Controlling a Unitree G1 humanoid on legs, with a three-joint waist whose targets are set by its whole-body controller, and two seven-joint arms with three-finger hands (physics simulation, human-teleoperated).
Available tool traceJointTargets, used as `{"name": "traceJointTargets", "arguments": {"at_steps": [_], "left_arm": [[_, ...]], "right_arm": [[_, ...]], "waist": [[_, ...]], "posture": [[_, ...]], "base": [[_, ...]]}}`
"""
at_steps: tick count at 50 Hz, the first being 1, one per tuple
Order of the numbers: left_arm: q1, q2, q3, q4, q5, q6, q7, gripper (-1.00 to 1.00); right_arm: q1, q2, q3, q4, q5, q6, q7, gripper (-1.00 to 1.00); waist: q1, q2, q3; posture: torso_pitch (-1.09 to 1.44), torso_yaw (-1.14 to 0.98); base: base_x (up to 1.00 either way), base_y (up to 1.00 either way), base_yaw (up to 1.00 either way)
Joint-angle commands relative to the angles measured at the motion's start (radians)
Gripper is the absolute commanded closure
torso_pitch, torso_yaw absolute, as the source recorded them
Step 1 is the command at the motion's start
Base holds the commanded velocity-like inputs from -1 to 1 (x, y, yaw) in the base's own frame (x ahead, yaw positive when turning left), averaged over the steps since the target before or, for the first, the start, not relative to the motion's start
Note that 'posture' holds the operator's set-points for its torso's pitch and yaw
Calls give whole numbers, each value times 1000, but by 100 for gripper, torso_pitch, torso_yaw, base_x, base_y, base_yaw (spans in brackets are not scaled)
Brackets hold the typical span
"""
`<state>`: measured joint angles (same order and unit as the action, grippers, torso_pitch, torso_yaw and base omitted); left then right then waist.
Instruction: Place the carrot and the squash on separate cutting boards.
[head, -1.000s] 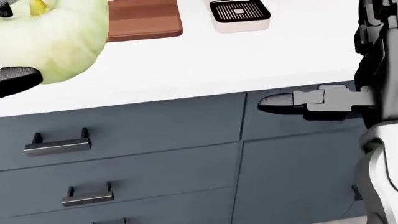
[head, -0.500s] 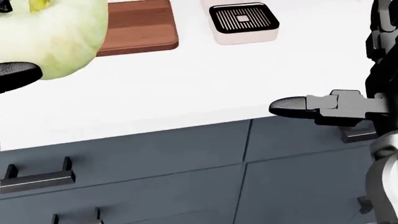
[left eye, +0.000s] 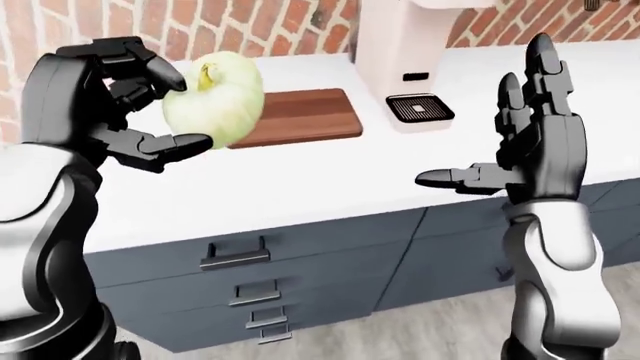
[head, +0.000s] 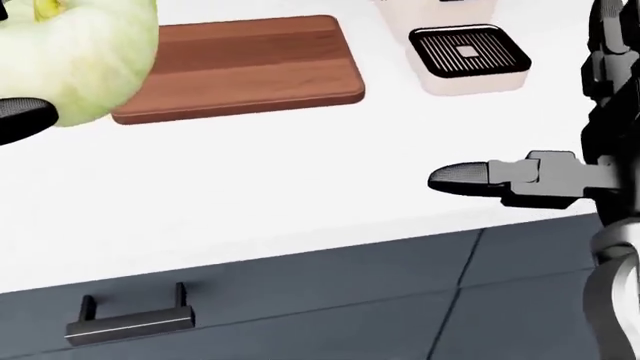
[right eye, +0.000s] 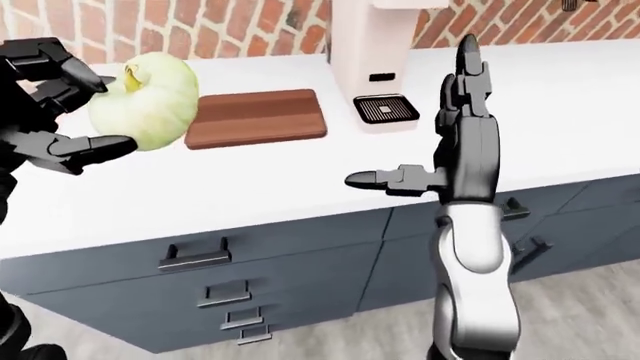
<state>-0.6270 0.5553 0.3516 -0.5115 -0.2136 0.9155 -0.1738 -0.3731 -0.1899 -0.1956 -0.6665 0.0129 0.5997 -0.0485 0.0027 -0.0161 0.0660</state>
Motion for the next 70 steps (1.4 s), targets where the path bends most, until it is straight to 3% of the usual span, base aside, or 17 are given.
{"name": "traceJointTargets", "arguments": {"at_steps": [1, 10, 14, 15, 17, 23, 26, 31, 36, 38, 41, 45, 49, 52, 60, 64, 70], "left_arm": [[-43, 12, 11, -57, -7, -56, 1, 51], [-55, 11, 7, -67, -4, -37, 0, 51], [-57, 10, 8, -66, -3, -35, -2, 51], [-58, 10, 7, -66, -2, -36, -2, 51], [-57, 9, 6, -62, -1, -41, -3, 51], [-53, 6, 6, -56, 4, -50, -5, 51], [-49, 5, 7, -59, 4, -51, -7, 51], [-52, 2, 2, -68, 7, -42, -6, 51], [-70, 12, 4, -78, 5, -19, -9, 51], [-72, 12, 3, -77, 5, -20, -9, 51], [-75, 12, 2, -77, 6, -19, -9, 51], [-76, 13, 3, -78, 5, -17, -10, 51], [-76, 14, 3, -80, 4, -15, -10, 51], [-80, 14, 0, -78, 5, -14, -9, 51], [-116, 3, -38, -47, 30, -13, -10, 50], [-143, -27, -83, -3, 75, -36, -16, 51], [-197, -80, -135, 79, 148, -71, -35, 51]], "right_arm": [[-19, -13, -22, -36, -6, -31, -14, -100], [-15, -20, -31, -41, 4, -28, -20, -100], [-19, -23, -32, -45, 7, -20, -22, -100], [-19, -25, -31, -43, 6, -22, -22, -100], [-17, -24, -29, -38, 4, -29, -22, -100], [-13, -19, -24, -37, -2, -38, -23, -100], [-9, -18, -26, -40, -1, -41, -22, -100], [-5, -17, -30, -42, 1, -48, -24, -100], [4, -21, -42, -59, 8, -51, -23, -100], [7, -21, -44, -56, 12, -60, -22, -100], [9, -21, -43, -63, 16, -61, -21, -100], [7, -23, -42, -62, 17, -62, -20, -100], [7, -23, -42, -53, 14, -63, -22, -100], [4, -24, -41, -58, 11, -48, -27, -100], [11, -25, -50, -64, 19, -52, -26, -100], [9, -27, -50, -63, 21, -53, -27, -100], [10, -27, -50, -62, 24, -55, -29, -100]], "waist": [[-4, 2, -31], [5, 18, -19], [8, -41, -34], [-3, -2, -20], [2, -21, -22], [-5, 19, -22], [-8, 89, -54], [-12, 80, -20], [-5, 22, 0], [5, -26, -14], [0, 5, -50], [5, -17, -79], [13, 14, -76], [-12, 88, -39], [4, 29, -40], [19, -42, -35], [10, -7, -37]], "posture": [[0, 0], [0, 0], [0, 0], [0, 0], [0, 0], [0, 0], [0, 0], [0, 0], [0, 0], [0, 0], [0, 0], [0, 0], [0, 0], [0, 0], [0, 0], [0, 0], [0, 0]], "base": [[5, 0, 0], [27, 0, 0], [36, 0, 0], [35, 0, 0], [35, 0, 0], [31, 0, 0], [10, 0, 0], [0, 0, 0], [0, 0, 0], [0, 0, 0], [-9, 0, 0], [-60, 0, 0], [-79, 0, 0], [-5, 0, 0], [0, 0, 0], [0, 0, 0], [0, 0, 0]]}}
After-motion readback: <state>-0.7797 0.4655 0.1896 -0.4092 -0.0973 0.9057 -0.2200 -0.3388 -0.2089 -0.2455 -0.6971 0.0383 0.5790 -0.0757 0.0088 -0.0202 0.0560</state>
